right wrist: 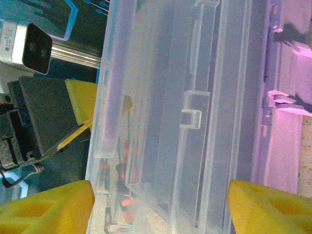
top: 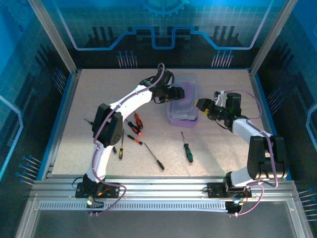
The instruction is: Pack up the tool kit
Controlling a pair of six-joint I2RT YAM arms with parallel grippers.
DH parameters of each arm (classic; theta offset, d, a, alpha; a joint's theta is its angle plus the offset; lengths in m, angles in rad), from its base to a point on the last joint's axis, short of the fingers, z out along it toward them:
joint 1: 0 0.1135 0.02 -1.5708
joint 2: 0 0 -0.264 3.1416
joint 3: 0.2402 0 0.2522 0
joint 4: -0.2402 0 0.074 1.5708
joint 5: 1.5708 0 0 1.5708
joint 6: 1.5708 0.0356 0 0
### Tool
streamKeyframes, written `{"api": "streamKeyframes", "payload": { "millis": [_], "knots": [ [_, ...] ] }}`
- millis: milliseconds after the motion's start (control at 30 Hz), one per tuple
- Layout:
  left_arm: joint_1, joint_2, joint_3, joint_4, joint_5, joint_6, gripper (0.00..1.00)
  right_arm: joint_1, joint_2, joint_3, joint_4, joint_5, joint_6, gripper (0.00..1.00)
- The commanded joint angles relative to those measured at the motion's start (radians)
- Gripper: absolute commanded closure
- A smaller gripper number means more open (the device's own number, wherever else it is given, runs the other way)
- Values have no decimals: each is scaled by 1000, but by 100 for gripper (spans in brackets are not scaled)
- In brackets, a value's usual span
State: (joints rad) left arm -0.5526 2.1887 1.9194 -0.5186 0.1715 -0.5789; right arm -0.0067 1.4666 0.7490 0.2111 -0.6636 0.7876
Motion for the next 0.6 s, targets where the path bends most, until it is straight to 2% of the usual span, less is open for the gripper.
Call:
{"api": "streamKeyframes", "payload": {
  "millis": [0, 300, 400, 533, 567],
  "knots": [
    [-21, -9, -64, 2, 116, -99, 37, 20, 11, 34, 26, -54, 19, 27],
    [-20, -74, -138, 116, 158, -129, 34, 27, 8, 40, 85, -82, 60, 29],
    [-20, -103, -178, 172, 191, -119, 27, 29, -2, 54, 79, -82, 63, 29],
    [-18, -149, -236, 203, 194, -75, 13, 34, -9, 85, 40, -82, 50, 29],
    [-17, -160, -247, 204, 200, -62, 2, 36, -8, 95, 25, -82, 44, 29]
  ]
}}
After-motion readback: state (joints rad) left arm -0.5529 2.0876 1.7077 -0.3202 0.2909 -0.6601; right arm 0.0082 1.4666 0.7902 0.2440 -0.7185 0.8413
